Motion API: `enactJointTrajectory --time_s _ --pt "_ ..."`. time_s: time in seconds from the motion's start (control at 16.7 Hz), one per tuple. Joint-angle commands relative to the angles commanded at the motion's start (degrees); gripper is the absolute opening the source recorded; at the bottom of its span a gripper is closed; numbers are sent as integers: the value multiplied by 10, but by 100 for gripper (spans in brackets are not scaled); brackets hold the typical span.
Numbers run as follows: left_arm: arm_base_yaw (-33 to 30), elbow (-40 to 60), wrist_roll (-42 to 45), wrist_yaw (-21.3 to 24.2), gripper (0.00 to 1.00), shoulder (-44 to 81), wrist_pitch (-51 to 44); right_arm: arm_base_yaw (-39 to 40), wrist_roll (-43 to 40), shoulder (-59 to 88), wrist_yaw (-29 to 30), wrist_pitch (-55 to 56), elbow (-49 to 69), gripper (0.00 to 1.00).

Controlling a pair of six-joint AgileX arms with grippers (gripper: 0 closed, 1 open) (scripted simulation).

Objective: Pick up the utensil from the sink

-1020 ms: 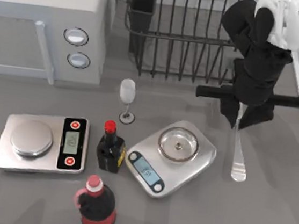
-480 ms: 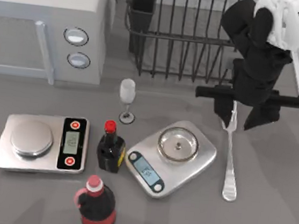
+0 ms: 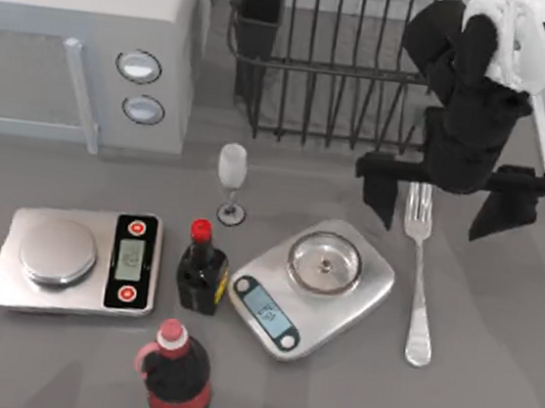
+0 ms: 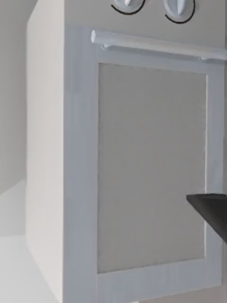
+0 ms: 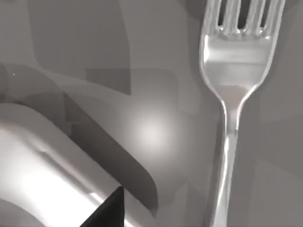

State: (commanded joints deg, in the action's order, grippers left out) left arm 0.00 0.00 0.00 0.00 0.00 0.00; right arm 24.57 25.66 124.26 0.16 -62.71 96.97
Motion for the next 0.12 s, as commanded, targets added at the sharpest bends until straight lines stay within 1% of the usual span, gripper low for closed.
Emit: enactJointTrajectory --time_s 0.12 --pt "0 0 0 0 100 0 0 0 0 0 0 0 0 100"
